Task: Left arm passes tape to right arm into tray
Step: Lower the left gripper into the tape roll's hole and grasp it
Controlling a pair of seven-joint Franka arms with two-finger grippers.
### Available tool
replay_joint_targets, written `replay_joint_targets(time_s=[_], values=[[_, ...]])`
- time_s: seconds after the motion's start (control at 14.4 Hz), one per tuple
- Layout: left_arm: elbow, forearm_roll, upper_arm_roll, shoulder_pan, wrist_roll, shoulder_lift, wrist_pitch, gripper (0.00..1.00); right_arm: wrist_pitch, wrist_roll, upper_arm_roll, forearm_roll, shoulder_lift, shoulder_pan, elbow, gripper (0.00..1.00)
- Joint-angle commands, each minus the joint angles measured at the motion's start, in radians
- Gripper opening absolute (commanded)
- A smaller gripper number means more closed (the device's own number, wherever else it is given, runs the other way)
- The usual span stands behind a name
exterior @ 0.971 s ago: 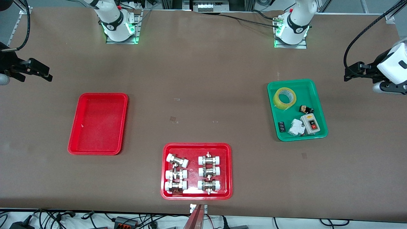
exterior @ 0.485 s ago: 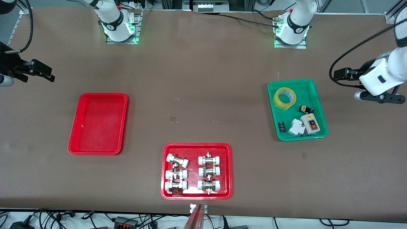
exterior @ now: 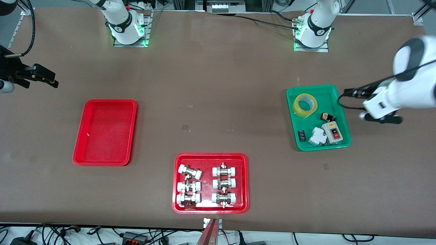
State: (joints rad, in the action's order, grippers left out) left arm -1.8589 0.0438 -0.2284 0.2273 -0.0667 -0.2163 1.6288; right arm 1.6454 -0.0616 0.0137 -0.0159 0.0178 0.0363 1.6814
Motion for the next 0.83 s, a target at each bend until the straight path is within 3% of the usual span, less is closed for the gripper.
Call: replay_joint_targets(time_s=[0.0, 0.14, 0.28, 0.76], values=[[-0.144, -0.001, -0.043, 0.004, -0.005, 0.009, 0.078, 1.0, 0.008, -0.017, -0.014, 0.002, 0.007, 0.014, 0.011, 1.0], [-0.227, -0.001, -0.048, -0.005, -0.004, -0.027, 0.211, 1.0, 0.008, -0.017, -0.014, 0.002, 0.007, 0.013, 0.012, 1.0], [-0.226, -0.001, -0.049, -0.003, 0.005, -0.116, 0.327, 1.0, 0.008, -0.015, -0.015, 0.002, 0.007, 0.01, 0.012, 1.0], [-0.241, -0.001, -0.052, -0.016, 0.082, -0.186, 0.431, 1.0, 0.011, -0.012, -0.015, 0.001, -0.01, 0.01, 0.011, 1.0]])
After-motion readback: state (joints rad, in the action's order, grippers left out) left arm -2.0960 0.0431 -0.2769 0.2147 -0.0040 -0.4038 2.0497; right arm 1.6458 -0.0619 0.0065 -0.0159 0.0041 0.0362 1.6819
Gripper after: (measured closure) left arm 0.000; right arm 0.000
